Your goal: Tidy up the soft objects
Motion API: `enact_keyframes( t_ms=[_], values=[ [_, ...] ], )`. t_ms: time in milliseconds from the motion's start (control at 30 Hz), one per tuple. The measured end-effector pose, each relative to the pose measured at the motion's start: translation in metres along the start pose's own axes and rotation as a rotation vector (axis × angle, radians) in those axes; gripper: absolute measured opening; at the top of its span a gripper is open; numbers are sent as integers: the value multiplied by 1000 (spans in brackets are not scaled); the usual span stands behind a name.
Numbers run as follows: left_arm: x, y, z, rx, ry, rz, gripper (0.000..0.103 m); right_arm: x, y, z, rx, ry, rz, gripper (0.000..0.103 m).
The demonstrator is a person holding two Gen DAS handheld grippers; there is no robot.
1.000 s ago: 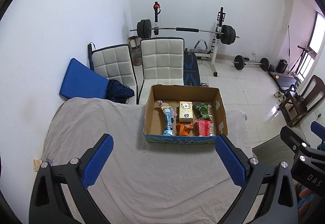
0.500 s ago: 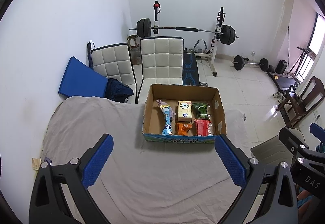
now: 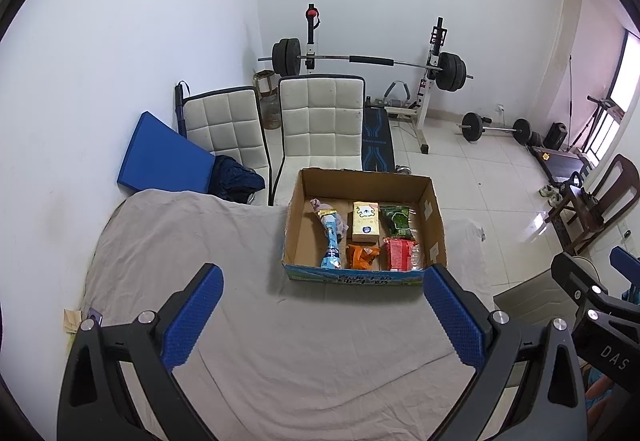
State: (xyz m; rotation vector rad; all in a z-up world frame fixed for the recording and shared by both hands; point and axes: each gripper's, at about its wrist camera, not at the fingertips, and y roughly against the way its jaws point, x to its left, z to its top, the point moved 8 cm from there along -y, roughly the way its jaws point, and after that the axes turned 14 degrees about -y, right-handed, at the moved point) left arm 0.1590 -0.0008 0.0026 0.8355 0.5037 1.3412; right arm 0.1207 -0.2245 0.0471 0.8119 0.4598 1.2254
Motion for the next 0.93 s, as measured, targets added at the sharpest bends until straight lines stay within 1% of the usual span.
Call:
enact_keyframes(
  t_ms=[933],
  values=[
    [3, 1, 2, -3, 1, 7, 103, -4, 3, 4, -17, -34, -10, 103]
  ],
)
